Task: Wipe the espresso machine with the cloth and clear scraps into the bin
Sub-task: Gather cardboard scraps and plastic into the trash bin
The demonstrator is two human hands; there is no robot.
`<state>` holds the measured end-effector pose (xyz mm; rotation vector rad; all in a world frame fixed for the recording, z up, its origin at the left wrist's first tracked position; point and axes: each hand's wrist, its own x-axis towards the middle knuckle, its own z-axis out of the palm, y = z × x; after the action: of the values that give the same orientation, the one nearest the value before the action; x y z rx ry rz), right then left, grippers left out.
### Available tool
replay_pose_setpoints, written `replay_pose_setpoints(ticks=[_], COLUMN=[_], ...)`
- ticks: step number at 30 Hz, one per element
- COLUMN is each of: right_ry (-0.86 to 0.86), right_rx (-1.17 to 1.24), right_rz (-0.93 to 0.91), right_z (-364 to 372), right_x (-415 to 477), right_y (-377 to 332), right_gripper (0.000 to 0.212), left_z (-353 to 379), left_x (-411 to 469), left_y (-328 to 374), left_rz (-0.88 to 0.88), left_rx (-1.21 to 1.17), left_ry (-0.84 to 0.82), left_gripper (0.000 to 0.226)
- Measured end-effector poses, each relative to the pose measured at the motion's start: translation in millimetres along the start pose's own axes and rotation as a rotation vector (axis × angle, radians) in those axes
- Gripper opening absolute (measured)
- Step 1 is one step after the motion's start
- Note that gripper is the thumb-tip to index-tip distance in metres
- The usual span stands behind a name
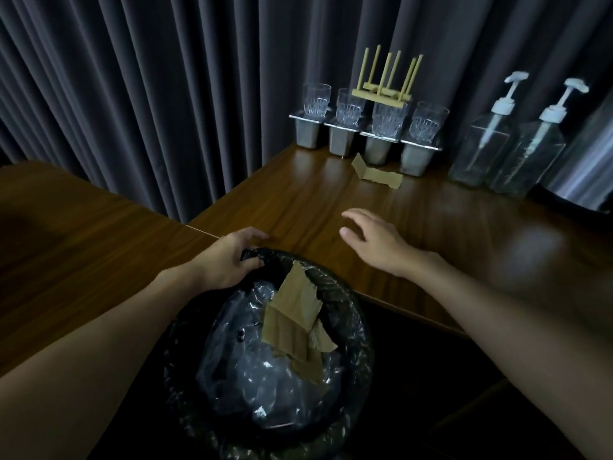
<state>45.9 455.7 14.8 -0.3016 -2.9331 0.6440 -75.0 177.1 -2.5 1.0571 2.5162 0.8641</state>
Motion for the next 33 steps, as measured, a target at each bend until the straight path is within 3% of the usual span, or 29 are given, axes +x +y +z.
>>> replay_pose_setpoints(ticks=[5, 15, 19, 25, 33], right_ry=[-0.070, -0.012, -0.050, 0.039, -0.060], right_rx=[-0.086, -0.326, -0.301, -0.382, -0.308], right_rz=[0.213, 0.323, 0.374, 0.347, 0.399], right_z=[-1.6, -5.8, -6.9, -13.4, -12.3], right_x=[64.2, 153.9, 160.1, 157.2, 159.3], right_y=[61.5, 115.0, 118.0, 116.4, 133.6], right_gripper=[0.060, 0.064, 0.065, 0.063, 0.062], left_z=[-9.9, -8.5, -9.2, -9.6, -8.4], left_x=[12.5, 9.8, 9.6, 10.0, 7.9], left_y=[0.1, -3.3, 0.4, 0.9, 3.4], left_rz=[-0.004, -0.024, -0.058, -0.058, -0.081], left_rx=[0.027, -0.102, -0.145, -0.154, -0.145], left_ry=[-0.064, -0.083, -0.080, -0.075, -0.065], left_gripper=[0.055, 0.060, 0.059, 0.061, 0.063])
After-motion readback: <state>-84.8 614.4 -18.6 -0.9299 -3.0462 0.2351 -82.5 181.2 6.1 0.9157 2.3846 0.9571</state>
